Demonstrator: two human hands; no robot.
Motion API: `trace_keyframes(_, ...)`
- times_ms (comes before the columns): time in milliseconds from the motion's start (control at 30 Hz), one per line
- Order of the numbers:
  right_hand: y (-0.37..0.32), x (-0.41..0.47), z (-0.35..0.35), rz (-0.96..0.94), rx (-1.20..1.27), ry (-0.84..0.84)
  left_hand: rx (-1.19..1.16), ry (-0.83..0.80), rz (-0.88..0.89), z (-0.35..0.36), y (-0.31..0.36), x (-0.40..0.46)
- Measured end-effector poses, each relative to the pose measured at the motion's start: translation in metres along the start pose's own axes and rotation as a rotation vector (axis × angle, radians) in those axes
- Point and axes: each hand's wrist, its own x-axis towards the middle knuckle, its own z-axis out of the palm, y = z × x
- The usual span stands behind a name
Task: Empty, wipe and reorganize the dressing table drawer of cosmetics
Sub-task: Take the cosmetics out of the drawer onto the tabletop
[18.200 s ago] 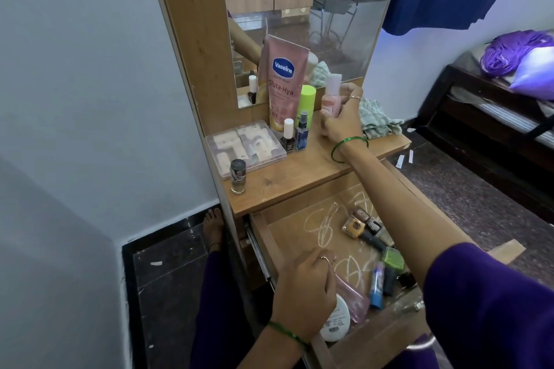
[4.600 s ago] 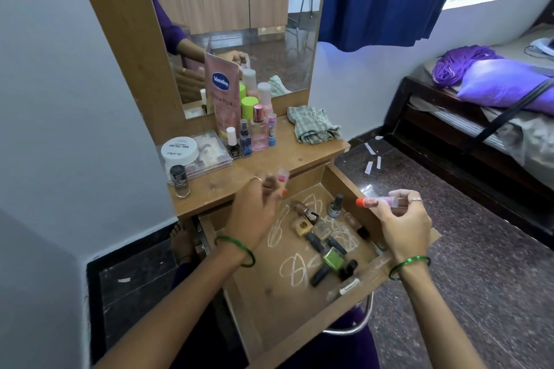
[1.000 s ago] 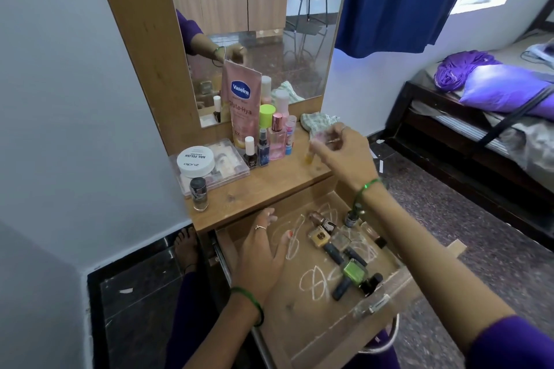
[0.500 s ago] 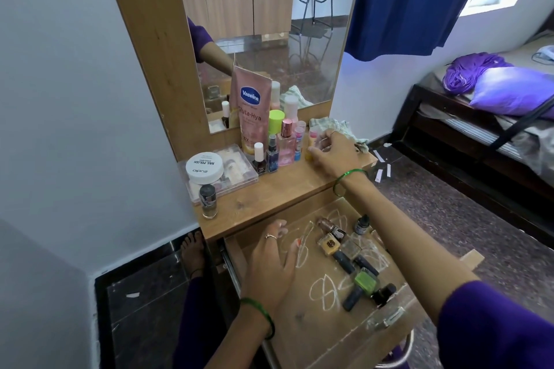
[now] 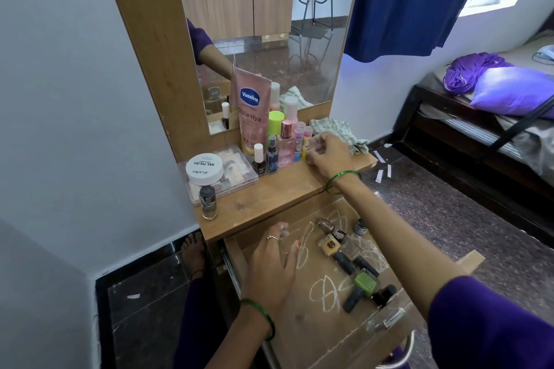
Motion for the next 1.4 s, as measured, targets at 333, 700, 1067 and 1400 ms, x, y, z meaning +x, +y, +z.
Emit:
trace_keyframes(333, 0.011, -0.03, -0.028, -0.074, 0.021, 0.003, 0.04, -0.02, 0.03, 0.001, -0.002, 0.0)
trace_keyframes(700, 0.069, -0.138, -0.081, 0.121, -0.327, -0.281, 0.199, -0.077, 0.094, 0.005, 0.0, -0.001)
trace_keyframes(1067, 0.068, -0.14, -0.041, 0.041, -0.586, -0.407, 0.482, -0.205, 0.126, 0.012, 0.004, -0.004)
trace_keyframes(1400, 0.063, -0.136, 0.007, -0.17, -0.854, -0.56, 0.43, -0.186, 0.081, 0.01, 0.003, -0.005)
